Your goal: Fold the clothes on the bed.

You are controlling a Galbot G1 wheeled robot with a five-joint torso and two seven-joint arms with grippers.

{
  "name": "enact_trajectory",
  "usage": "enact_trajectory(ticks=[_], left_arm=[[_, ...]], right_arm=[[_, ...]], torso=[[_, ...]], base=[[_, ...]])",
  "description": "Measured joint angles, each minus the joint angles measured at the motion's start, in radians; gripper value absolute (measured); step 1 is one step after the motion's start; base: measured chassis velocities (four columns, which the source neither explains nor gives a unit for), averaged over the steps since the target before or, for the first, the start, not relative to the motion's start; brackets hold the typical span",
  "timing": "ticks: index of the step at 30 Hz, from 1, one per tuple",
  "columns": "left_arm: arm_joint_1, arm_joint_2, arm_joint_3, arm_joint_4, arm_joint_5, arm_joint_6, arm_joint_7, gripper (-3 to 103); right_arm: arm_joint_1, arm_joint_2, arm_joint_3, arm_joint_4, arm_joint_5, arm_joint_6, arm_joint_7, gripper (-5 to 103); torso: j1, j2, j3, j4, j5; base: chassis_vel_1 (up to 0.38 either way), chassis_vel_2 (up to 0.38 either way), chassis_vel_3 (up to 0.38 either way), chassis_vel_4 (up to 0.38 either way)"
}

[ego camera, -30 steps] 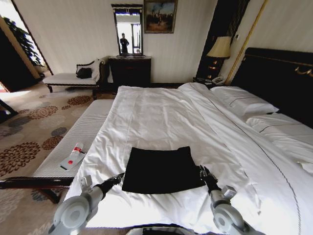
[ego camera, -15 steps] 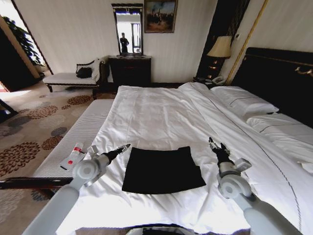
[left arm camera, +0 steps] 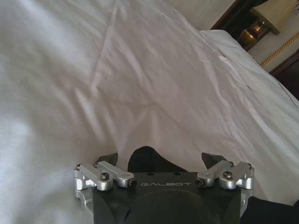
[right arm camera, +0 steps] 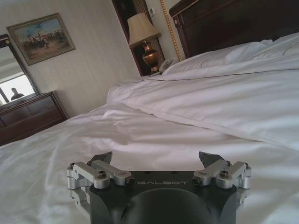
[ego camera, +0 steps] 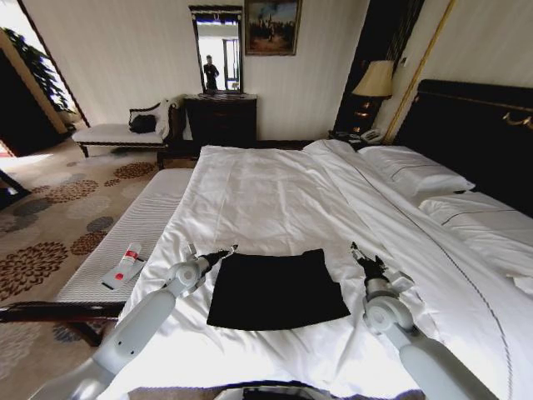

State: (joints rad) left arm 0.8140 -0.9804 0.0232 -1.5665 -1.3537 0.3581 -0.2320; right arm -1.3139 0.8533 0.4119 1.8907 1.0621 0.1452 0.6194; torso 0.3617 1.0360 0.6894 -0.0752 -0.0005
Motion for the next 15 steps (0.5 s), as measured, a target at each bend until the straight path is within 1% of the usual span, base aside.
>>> enact_trajectory(ticks=[1, 2, 3, 6, 7, 10, 12, 15], left_arm=[[0.005, -0.004, 0.004, 0.001, 0.015, -0.001, 0.009, 101], [0.008, -0.007, 0.004, 0.0, 0.019, -0.002, 0.01, 97], [0.008, -0.007, 0.004, 0.0, 0.019, -0.002, 0.01, 97], [0.011, -0.009, 0.004, -0.003, 0.023, -0.006, 0.013, 81], [0.011, -0.009, 0.004, -0.003, 0.023, -0.006, 0.013, 81], [0.019, -0.004, -0.004, -0.005, 0.022, -0.015, 0.02, 66], [0.025, -0.001, -0.009, -0.008, 0.02, -0.019, 0.024, 66], [0.039, 0.003, -0.021, -0.015, 0.012, -0.022, 0.031, 49]], right_arm=[[0.008, 0.0, -0.005, -0.007, 0.0, 0.0, 0.001, 100], [0.014, 0.0, -0.008, -0.01, 0.001, 0.0, 0.002, 100], [0.014, 0.0, -0.008, -0.01, 0.001, 0.0, 0.002, 100], [0.029, -0.002, -0.016, -0.018, 0.003, -0.001, 0.007, 100], [0.029, -0.002, -0.016, -0.018, 0.003, -0.001, 0.007, 100], [0.033, -0.001, -0.02, -0.021, 0.004, -0.002, 0.009, 100], [0.033, 0.0, -0.021, -0.022, 0.003, -0.002, 0.01, 100], [0.036, 0.005, -0.021, -0.023, 0.016, -0.006, 0.019, 100]], torso=[[0.0, 0.0, 0.0, 0.0, -0.0001], [0.0, 0.0, 0.0, -0.0001, -0.0001], [0.0, 0.0, 0.0, -0.0001, -0.0001], [0.0, 0.0, 0.0, -0.0004, 0.0], [0.0, 0.0, 0.0, -0.0004, 0.0], [0.0, 0.0, 0.0, -0.0004, -0.0001], [0.0, 0.0, 0.0, -0.0004, -0.0001], [0.0, 0.0, 0.0, -0.0004, -0.0001]], base=[[0.0, 0.0, 0.0, 0.0], [0.0, 0.0, 0.0, 0.0], [0.0, 0.0, 0.0, 0.0], [0.0, 0.0, 0.0, 0.0], [0.0, 0.0, 0.0, 0.0], [0.0, 0.0, 0.0, 0.0], [0.0, 0.0, 0.0, 0.0], [0.0, 0.0, 0.0, 0.0]])
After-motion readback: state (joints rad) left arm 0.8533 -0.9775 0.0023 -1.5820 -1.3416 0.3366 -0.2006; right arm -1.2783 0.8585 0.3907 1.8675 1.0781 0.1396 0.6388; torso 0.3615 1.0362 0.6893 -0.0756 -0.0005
